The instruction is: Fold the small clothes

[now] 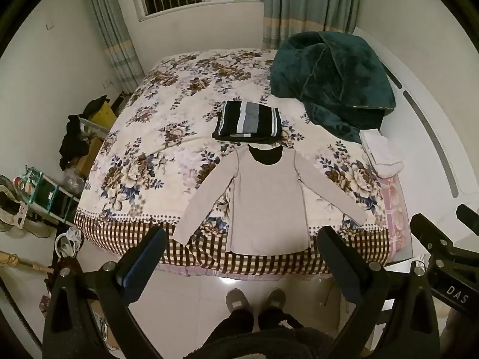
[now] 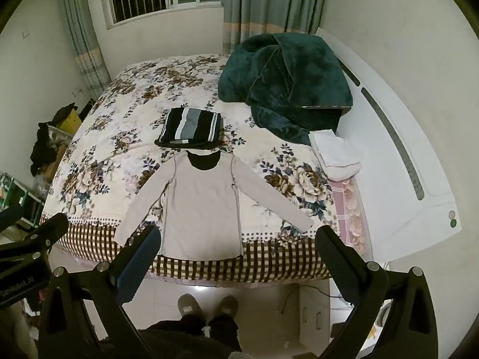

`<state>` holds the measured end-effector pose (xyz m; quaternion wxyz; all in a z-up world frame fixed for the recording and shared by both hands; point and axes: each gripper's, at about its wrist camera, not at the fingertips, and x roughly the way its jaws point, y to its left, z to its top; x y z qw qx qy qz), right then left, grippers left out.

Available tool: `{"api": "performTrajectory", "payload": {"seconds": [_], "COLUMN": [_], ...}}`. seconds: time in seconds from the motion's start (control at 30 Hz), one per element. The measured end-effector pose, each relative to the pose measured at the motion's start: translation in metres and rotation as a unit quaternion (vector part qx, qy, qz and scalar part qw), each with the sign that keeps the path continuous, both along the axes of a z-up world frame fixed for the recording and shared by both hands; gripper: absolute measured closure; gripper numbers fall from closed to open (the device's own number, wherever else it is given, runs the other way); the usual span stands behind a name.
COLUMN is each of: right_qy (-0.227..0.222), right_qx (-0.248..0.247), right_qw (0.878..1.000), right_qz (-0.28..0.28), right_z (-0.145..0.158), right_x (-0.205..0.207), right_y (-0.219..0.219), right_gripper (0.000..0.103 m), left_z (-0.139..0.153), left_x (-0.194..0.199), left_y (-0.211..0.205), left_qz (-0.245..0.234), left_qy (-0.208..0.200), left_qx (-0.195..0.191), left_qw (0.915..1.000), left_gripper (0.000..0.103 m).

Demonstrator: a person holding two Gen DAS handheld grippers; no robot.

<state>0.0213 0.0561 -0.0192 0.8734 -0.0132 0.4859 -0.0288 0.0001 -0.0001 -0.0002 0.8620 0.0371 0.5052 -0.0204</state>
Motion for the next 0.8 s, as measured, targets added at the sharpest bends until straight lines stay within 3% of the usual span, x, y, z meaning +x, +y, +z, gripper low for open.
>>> {"api": "performTrajectory", "payload": {"seconds": [0.8], "right_qy": [-0.001], "right_qx": [-0.007], "right_qw": [1.000], "right_qz": [0.002], "right_z": [0.0058], "right_x": [0.0059], "right_y": [0.0053], "right_gripper": [0.000], "left_z": [0.0024], "left_x": [0.0036], "left_y": [0.0010], "left_qz": [0.003], "left_qy": [-0.004], "left_qx": [-0.005], "left_qw": [1.0000], "left_gripper": [0.000]}}
